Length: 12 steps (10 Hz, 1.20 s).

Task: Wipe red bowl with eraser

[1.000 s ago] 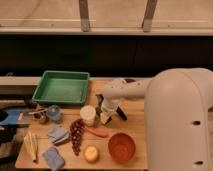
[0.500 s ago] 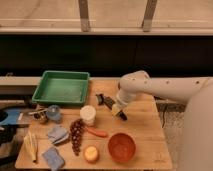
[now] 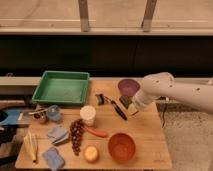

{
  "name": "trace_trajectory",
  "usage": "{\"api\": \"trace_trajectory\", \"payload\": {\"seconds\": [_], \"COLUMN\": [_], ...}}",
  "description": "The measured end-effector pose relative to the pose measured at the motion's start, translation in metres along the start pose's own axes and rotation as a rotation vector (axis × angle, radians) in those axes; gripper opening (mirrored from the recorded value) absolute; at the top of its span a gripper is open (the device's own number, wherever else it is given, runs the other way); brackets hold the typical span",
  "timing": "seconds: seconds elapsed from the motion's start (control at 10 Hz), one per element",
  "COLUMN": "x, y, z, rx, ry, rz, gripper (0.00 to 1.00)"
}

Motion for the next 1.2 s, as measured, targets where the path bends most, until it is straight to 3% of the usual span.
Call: {"api": "trace_trajectory", "payload": {"seconds": [0.3,0.5,0.9,1.2], "x": [0.047,0.063,0.083,0.088], "y": [-0.012,-0.005,0.035,0.063], "z": [-0.014,-0.022,-0.032,-0.032], "rx": [0.004,-0.004,-0.056,-0.087], "ry": [0.018,0.013,0.006,0.056], "rz": [0.052,0.062,0.007,-0.071], "gripper": [0.00,0.00,0.00,0.00]}}
